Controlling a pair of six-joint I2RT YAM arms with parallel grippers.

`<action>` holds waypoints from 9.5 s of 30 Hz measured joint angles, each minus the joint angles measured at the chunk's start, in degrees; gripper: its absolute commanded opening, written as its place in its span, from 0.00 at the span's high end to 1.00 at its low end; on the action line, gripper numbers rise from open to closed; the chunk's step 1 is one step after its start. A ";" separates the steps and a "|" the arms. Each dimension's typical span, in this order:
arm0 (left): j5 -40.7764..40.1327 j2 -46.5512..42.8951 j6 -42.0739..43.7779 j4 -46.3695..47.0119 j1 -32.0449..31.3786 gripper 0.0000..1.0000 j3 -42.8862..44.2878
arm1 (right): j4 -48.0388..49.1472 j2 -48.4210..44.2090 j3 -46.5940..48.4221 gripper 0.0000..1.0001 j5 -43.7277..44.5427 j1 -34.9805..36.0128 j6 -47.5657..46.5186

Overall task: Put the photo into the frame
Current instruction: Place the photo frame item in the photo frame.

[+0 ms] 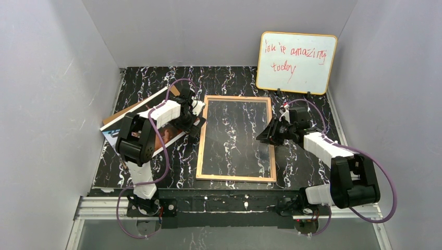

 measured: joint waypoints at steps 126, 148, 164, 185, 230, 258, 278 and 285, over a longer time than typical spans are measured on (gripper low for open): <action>2.95 1.97 -1.55 -0.96 0.28 0.07 2.80 | 41.42 -5.20 -12.81 0.95 -15.32 0.81 20.11; 3.34 1.95 -1.49 -1.38 0.52 0.10 3.08 | 54.12 -1.27 -15.78 0.99 -20.55 -2.58 33.29; 8.44 1.90 -1.14 -2.21 5.09 0.10 3.89 | 60.54 -2.23 -16.44 0.99 -24.65 -2.62 39.58; 8.48 2.12 -1.11 -2.43 9.73 0.11 4.04 | 72.59 5.33 -14.49 0.99 -27.61 -1.99 46.14; 5.86 2.21 -0.42 -2.34 8.22 0.11 3.80 | 18.32 4.94 -7.85 0.99 -9.35 -1.86 2.12; 5.51 2.19 -0.02 -2.19 8.11 0.12 3.65 | 14.97 4.98 -7.85 0.99 -6.69 -3.54 -1.29; 5.05 2.19 0.22 -2.21 7.74 0.13 3.65 | 14.56 6.99 -6.99 0.99 -6.60 -4.46 -1.49; 3.13 2.43 0.22 -2.25 6.23 0.13 3.65 | 14.97 7.13 -6.99 0.99 -6.86 -4.50 -1.46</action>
